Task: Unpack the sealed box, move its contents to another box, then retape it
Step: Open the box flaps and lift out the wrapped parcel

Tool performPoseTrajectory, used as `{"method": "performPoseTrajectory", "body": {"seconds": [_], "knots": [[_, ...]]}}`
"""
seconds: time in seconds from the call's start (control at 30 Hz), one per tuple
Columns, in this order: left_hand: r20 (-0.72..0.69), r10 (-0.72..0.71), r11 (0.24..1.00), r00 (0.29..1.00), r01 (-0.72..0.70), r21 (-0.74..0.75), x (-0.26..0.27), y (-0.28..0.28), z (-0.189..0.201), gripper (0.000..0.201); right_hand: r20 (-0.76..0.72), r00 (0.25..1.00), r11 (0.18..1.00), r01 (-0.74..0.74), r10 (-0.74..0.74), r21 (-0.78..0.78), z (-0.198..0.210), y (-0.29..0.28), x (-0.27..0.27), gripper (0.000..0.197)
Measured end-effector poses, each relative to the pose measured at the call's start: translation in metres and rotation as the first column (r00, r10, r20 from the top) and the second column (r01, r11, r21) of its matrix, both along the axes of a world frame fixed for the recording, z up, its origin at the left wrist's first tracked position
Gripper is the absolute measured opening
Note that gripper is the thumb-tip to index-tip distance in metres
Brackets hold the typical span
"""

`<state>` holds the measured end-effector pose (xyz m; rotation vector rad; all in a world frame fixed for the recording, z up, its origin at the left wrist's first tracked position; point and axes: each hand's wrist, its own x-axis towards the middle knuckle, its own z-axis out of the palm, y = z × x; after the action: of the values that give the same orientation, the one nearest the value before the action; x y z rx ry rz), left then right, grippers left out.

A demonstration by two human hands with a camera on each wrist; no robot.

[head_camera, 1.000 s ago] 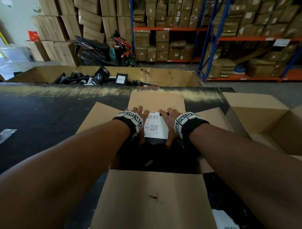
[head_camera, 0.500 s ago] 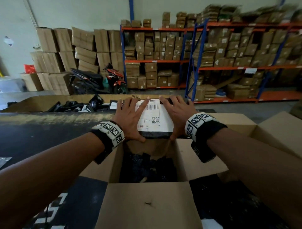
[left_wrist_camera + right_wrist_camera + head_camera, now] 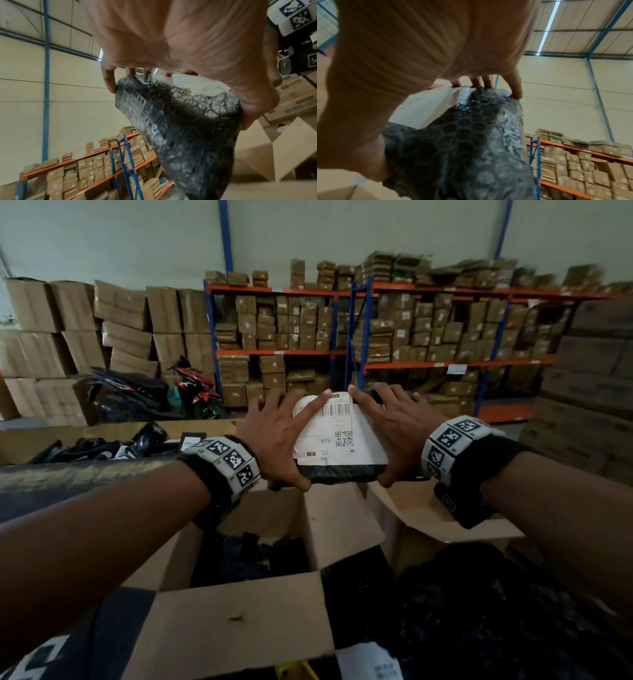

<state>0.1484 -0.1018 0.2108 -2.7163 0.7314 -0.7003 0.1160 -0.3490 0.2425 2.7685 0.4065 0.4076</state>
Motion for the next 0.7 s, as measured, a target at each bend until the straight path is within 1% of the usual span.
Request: {"method": "performPoseTrajectory", "body": {"seconds": [0.23, 0.43, 0.57, 0.7], "knots": [[-0.106, -0.017, 1.0, 0.994, 0.016, -0.003, -0.017, -0.126, 0.015, 0.152, -0.054, 0.998, 0.998, 0.034, -0.037, -0.059, 0.017, -0.121, -0.024, 0.158], [-0.173, 0.029, 0.999, 0.984, -0.023, 0.037, -0.017, -0.231, 0.011, 0.15, -0.135, 0.989, 0.998, 0.046, -0.053, -0.053, 0.01, -0.221, -0.02, 0.157], [-0.227, 0.069, 0.997, 0.971, -0.056, 0.061, -0.006, -0.278, 0.01, 0.15, -0.178, 0.982, 0.997, 0.05, -0.061, -0.065, 0.007, -0.263, -0.001, 0.158], [-0.278, 0.104, 0.994, 0.955, -0.09, 0.062, 0.021, -0.304, 0.008, 0.151, -0.226, 0.972, 0.996, 0.049, -0.065, -0.075, 0.006, -0.285, 0.032, 0.157]]}}
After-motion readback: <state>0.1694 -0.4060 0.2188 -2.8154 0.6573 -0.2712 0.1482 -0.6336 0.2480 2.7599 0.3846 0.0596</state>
